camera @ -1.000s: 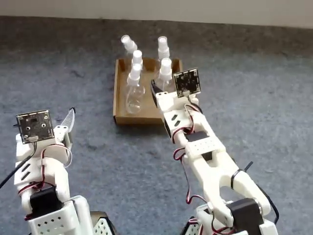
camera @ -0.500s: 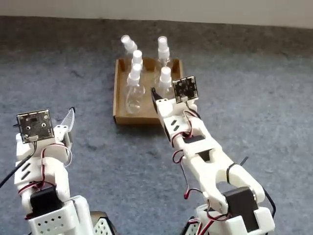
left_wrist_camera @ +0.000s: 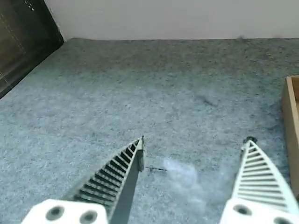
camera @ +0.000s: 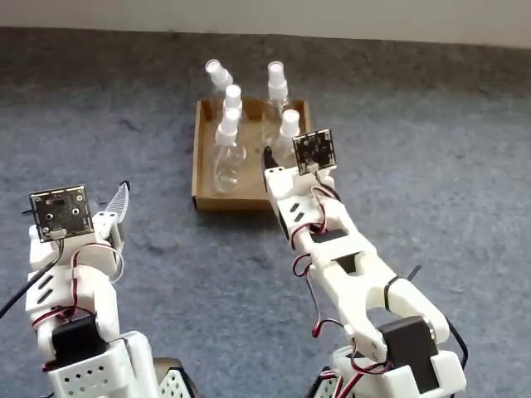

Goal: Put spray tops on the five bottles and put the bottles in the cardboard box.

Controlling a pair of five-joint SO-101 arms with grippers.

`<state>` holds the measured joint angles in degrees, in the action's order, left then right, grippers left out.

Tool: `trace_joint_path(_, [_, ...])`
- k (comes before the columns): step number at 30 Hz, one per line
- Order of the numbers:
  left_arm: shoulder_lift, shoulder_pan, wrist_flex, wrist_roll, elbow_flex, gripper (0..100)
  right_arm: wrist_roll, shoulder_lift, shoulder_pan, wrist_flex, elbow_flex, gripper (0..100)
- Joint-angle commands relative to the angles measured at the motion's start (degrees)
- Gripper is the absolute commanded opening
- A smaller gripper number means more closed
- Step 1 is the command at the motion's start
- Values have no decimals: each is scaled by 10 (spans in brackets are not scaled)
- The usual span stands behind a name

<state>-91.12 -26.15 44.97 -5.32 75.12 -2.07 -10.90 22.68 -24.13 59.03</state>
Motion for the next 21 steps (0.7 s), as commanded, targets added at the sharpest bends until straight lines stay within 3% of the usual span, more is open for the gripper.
trace_joint_path(1, [0,12,-11,2,-2,298,-7,-5,8,-9,-2,208])
trace_joint_path(14, [0,12,-10,2,-2,298,-7,-9,16,-8,-7,257])
trace_joint_path(21, [0,12,-10,2,-2,298,-6,-10,16,46,-10,327])
